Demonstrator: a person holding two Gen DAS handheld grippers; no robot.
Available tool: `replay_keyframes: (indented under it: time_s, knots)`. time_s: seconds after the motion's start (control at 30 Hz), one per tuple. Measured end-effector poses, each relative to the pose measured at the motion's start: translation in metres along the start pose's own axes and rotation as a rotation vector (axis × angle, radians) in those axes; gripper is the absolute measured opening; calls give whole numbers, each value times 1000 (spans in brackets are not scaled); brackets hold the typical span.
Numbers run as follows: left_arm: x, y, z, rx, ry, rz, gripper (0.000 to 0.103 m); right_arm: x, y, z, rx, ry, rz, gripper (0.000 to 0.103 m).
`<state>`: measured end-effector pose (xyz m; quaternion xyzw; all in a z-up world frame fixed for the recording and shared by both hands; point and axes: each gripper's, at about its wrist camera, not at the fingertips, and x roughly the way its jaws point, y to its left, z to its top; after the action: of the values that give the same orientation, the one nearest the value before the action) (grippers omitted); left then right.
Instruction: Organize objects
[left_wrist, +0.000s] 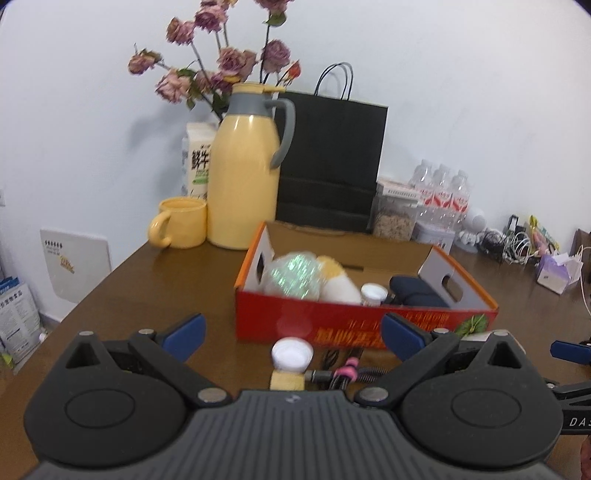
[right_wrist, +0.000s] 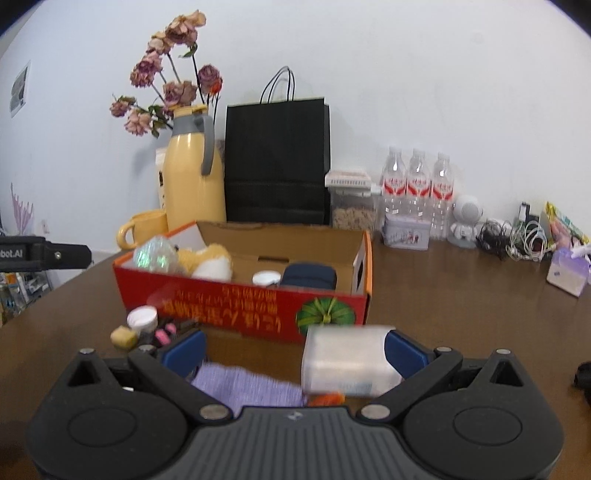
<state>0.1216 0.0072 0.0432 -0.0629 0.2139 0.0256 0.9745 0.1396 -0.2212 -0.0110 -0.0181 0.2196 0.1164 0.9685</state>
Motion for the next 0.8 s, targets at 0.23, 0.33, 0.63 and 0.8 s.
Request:
replay_keyframes:
  time_s: [0.23, 0.33, 0.63, 0.8]
  knots:
    - [-2, 11, -21, -8, 70, 6, 103, 0, 7, -25, -4, 90, 40, 103]
    - [-3, 13, -28, -6, 88, 7, 103, 0, 12, -33, 0, 125, 70, 103]
    - [-4, 18, -42, -11, 124, 7, 103, 8, 24, -47, 7, 199, 101, 103]
    - [-3, 17, -50, -9, 146, -2, 103, 13, 29, -51, 2, 219, 103, 103]
